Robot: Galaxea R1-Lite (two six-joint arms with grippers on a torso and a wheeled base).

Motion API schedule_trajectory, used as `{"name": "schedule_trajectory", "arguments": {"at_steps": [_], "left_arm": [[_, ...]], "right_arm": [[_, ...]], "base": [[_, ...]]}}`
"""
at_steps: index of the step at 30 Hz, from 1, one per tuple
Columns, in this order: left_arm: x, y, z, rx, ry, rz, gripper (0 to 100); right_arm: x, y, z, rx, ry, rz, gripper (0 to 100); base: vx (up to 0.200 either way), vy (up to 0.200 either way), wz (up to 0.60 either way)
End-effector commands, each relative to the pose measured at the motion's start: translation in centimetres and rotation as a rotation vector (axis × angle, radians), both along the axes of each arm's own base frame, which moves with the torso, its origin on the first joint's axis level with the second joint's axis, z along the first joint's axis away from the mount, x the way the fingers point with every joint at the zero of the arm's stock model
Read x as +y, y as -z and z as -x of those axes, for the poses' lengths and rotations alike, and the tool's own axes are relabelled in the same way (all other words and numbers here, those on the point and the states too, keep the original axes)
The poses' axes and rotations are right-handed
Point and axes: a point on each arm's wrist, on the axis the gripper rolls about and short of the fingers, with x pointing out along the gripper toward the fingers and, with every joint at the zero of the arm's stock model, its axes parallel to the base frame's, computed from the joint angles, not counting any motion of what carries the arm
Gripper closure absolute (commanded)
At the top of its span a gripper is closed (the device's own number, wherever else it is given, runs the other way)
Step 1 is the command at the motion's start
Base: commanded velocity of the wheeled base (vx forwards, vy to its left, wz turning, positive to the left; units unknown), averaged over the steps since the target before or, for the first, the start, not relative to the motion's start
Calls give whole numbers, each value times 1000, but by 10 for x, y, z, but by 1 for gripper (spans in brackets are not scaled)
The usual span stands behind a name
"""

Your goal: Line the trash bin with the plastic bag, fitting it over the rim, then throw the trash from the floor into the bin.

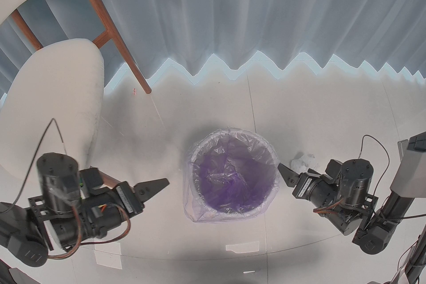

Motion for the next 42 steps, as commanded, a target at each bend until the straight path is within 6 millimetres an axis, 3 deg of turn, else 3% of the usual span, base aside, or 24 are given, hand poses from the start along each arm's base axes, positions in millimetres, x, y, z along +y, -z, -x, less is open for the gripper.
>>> {"name": "schedule_trajectory", "arguments": {"at_steps": [1, 7, 11, 16, 26, 33, 34, 40, 42], "left_arm": [[-53, 46, -41, 192, 77, -140, 0], [-82, 87, -67, 302, 95, -219, 0], [-92, 105, -81, 327, 87, -242, 0], [-102, 125, -98, 342, 65, -266, 0], [-114, 132, -132, 281, -22, -264, 0], [-120, 133, -139, 277, -24, -264, 0], [-119, 135, -138, 281, -23, -269, 100], [-113, 129, -142, 264, -57, -258, 100], [-100, 110, -144, 238, -81, -237, 100]], "right_arm": [[-28, -30, 16, -71, 55, -37, 0], [-43, -25, 28, -35, 85, -20, 0], [-50, -25, 41, -55, 84, -36, 0], [-51, -27, 39, -78, 91, -53, 0], [-50, -25, 38, -70, 87, -51, 0], [-49, -23, 37, -66, 87, -50, 0], [-49, -23, 37, -65, 87, -50, 0], [-50, -17, 36, -38, 97, -48, 0], [-54, -18, 35, -35, 117, -68, 0]], "base": [[0, 0, 0], [0, 0, 0], [0, 0, 0], [0, 0, 0], [0, 0, 0], [0, 0, 0], [0, 0, 0], [0, 0, 0], [0, 0, 0]]}}
